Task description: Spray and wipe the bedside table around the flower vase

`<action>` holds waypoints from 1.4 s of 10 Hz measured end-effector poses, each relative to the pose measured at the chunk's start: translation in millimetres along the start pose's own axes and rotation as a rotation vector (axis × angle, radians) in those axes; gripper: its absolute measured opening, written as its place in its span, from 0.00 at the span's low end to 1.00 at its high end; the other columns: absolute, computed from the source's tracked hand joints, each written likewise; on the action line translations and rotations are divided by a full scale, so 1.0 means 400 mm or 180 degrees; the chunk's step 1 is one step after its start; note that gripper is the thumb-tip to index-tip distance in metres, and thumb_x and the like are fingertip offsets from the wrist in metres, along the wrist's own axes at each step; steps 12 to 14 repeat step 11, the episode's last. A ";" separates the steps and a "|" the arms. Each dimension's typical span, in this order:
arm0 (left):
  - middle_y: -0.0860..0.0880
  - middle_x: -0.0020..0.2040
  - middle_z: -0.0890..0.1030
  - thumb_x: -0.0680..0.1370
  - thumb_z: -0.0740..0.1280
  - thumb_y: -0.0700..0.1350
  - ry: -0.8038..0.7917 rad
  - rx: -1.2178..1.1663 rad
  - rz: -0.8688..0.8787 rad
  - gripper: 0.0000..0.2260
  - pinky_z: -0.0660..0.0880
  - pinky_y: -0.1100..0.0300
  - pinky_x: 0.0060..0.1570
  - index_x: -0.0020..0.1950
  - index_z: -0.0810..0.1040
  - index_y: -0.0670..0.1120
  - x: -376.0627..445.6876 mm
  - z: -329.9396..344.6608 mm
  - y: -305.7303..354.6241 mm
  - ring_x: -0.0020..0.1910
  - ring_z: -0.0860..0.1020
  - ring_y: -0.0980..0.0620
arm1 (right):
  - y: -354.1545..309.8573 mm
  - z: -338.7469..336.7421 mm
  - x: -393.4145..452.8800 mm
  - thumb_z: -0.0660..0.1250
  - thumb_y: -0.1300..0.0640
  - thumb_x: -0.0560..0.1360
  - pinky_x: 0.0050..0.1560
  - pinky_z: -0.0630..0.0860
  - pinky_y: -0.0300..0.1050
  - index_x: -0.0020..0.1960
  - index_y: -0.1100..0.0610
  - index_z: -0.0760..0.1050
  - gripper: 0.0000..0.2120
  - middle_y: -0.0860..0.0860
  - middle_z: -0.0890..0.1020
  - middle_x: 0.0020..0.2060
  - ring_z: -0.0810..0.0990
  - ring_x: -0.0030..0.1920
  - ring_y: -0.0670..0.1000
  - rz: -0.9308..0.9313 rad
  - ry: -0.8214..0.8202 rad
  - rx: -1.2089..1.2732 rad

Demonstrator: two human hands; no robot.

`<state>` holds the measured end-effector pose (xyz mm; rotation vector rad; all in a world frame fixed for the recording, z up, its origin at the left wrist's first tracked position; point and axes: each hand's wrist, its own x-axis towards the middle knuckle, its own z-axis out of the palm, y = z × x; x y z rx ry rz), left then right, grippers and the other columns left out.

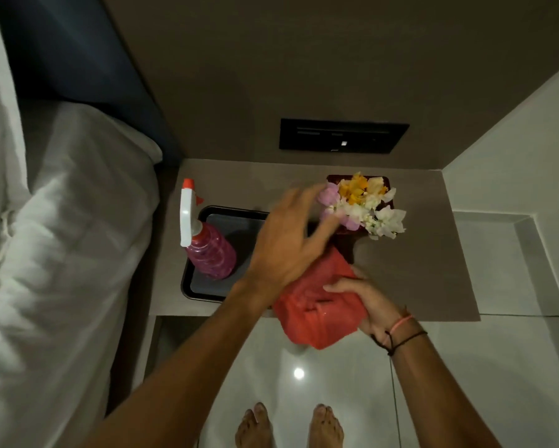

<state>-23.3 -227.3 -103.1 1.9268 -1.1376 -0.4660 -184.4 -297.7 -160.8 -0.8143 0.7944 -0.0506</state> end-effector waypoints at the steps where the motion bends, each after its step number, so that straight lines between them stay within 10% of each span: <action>1: 0.54 0.55 0.87 0.76 0.64 0.68 -0.0547 -0.1115 -0.1467 0.23 0.81 0.55 0.60 0.60 0.83 0.53 -0.072 -0.059 -0.061 0.55 0.84 0.56 | -0.056 0.028 0.013 0.75 0.66 0.66 0.48 0.84 0.48 0.61 0.60 0.79 0.23 0.56 0.87 0.50 0.86 0.48 0.55 0.0081 -0.0120 -0.0538; 2: 0.49 0.49 0.89 0.74 0.71 0.63 -0.1089 -0.1736 -0.2346 0.17 0.83 0.63 0.41 0.53 0.85 0.51 -0.126 -0.067 -0.126 0.43 0.88 0.56 | -0.072 0.073 0.048 0.77 0.64 0.68 0.53 0.84 0.50 0.62 0.59 0.79 0.23 0.57 0.87 0.53 0.86 0.51 0.55 0.0090 0.0207 -0.0719; 3: 0.50 0.44 0.87 0.78 0.73 0.47 -0.0446 -0.1862 -0.2534 0.03 0.79 0.71 0.31 0.48 0.84 0.49 -0.148 -0.042 -0.177 0.36 0.86 0.59 | -0.045 0.098 0.082 0.77 0.61 0.69 0.53 0.84 0.54 0.60 0.64 0.80 0.21 0.64 0.84 0.57 0.86 0.50 0.59 0.0205 0.0767 -0.0397; 5: 0.43 0.40 0.81 0.82 0.67 0.42 0.0404 -0.1173 -0.2794 0.09 0.76 0.53 0.45 0.43 0.78 0.39 -0.124 0.012 -0.240 0.40 0.78 0.46 | 0.020 0.112 0.129 0.74 0.63 0.73 0.43 0.81 0.48 0.59 0.55 0.78 0.15 0.55 0.83 0.50 0.83 0.52 0.56 0.0560 0.1467 0.0045; 8: 0.36 0.64 0.78 0.79 0.62 0.34 -0.0522 0.0140 -0.2371 0.20 0.74 0.48 0.65 0.72 0.69 0.38 -0.069 0.043 -0.199 0.62 0.77 0.35 | 0.069 0.145 0.172 0.82 0.66 0.61 0.49 0.83 0.57 0.48 0.67 0.80 0.18 0.65 0.85 0.45 0.83 0.41 0.58 -0.0604 0.2756 -0.1304; 10: 0.39 0.80 0.63 0.84 0.56 0.57 -0.0993 0.0468 -0.2156 0.29 0.67 0.40 0.76 0.83 0.53 0.50 -0.138 0.000 -0.152 0.76 0.67 0.36 | 0.091 0.094 0.042 0.74 0.49 0.71 0.51 0.81 0.48 0.52 0.59 0.80 0.16 0.57 0.84 0.49 0.83 0.49 0.58 -0.0495 0.2343 -0.3193; 11: 0.40 0.85 0.49 0.85 0.58 0.51 -0.1210 0.0996 -0.1484 0.32 0.58 0.46 0.82 0.84 0.45 0.45 -0.158 -0.074 -0.034 0.83 0.54 0.41 | 0.000 0.094 -0.108 0.68 0.47 0.74 0.59 0.77 0.52 0.64 0.56 0.74 0.22 0.58 0.79 0.59 0.79 0.59 0.60 -0.0386 0.2346 -0.4202; 14: 0.40 0.85 0.49 0.85 0.58 0.51 -0.1210 0.0996 -0.1484 0.32 0.58 0.46 0.82 0.84 0.45 0.45 -0.158 -0.074 -0.034 0.83 0.54 0.41 | 0.000 0.094 -0.108 0.68 0.47 0.74 0.59 0.77 0.52 0.64 0.56 0.74 0.22 0.58 0.79 0.59 0.79 0.59 0.60 -0.0386 0.2346 -0.4202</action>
